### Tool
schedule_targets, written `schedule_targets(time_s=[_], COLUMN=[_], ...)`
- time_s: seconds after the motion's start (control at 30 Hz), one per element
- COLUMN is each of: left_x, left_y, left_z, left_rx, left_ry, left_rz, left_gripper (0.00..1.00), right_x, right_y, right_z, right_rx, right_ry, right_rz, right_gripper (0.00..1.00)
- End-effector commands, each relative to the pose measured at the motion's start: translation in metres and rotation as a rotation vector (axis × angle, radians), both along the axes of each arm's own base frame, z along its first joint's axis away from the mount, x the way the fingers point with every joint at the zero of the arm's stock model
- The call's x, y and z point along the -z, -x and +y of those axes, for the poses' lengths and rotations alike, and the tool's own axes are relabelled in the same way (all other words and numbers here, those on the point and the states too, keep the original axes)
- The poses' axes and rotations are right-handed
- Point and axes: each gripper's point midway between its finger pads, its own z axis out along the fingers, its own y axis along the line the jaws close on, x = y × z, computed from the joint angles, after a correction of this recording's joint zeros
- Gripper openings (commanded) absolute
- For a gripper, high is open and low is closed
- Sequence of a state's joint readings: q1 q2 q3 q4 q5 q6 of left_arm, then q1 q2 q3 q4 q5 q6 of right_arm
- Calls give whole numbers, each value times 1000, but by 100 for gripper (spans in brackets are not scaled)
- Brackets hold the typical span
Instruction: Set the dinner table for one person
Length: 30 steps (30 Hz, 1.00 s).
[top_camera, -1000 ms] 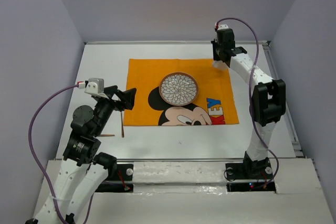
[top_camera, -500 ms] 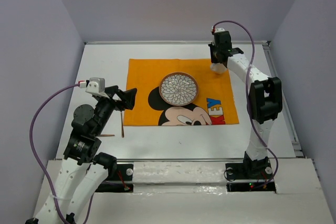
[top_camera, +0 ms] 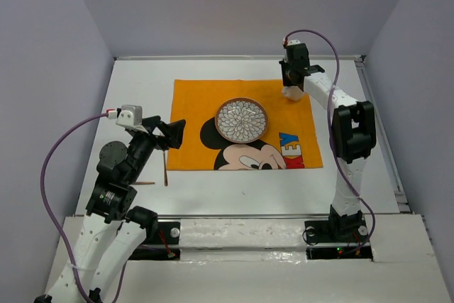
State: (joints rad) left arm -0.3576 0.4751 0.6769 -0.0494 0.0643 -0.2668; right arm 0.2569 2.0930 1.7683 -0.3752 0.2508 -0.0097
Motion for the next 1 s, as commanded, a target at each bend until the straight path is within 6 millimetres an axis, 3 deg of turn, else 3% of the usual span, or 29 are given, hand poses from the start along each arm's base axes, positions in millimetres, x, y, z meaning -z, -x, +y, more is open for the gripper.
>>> schedule_targets(time_s=[0.0,0.13,0.23,0.27,0.33,0.37,0.43,0.47,0.5,0.53,0.57,0.6,0.63,0.67,0.7,0.73,0.8,0.87,0.9,0.93,0.97], left_x=[-4,-4,-5,-3,1,8,10,15,21,26,45,51,60,70,76,84,97,114,130,133,155], left_y=[-2,-3,-8,-9,-15,-17,-15,-13,-16,-18,-15,-15,-15,-11,-10,-10,-9,-12,-16,-16,-18], left_z=[-2,0,1,2,6,10,8,8,15,17,21,25,26,31,34,38,55,57,57,57,53], left_rx=[12,4,-9,-17,-50,-76,-78,-79,-137,-160,-187,-217,-231,-256,-273,-299,-389,-394,-402,-398,-376], left_ry=[2,4,7,12,13,16,70,81,110,110,88,92,82,67,62,60,66,51,32,35,26], left_rz=[-27,-26,-31,-20,5,40,72,105,147,193,277,317,362,412,437,471,515,577,640,646,703], left_gripper=[99,99,99,99,99,99,99,99,99,99,99,99,99,99,99,99,99,99,99,99,99], right_x=[-59,-81,-97,-112,-117,-133,-140,-125,-144,-141,-115,-130,-127,-105,-101,-112,-94,-101,-91,-90,-96], right_y=[-21,-16,-10,-5,7,15,31,44,55,68,83,94,104,118,129,140,162,183,190,197,204], right_z=[3,0,5,7,19,21,40,47,53,69,72,76,81,86,91,91,97,107,105,109,109], right_rx=[17,35,11,27,-1,1,-34,-41,-59,-97,-91,-105,-118,-125,-133,-144,-158,-196,-192,-206,-222], right_ry=[-9,-22,-54,-105,-153,-196,-243,-270,-304,-329,-341,-378,-405,-442,-470,-512,-573,-643,-651,-661,-681], right_rz=[-166,-200,-217,-242,-239,-263,-264,-226,-272,-267,-216,-260,-256,-219,-212,-236,-190,-183,-170,-168,-179], right_gripper=[27,66,73,74,75,75,75,75,75,75,75,74,74,73,72,71,70,69,68,68,68])
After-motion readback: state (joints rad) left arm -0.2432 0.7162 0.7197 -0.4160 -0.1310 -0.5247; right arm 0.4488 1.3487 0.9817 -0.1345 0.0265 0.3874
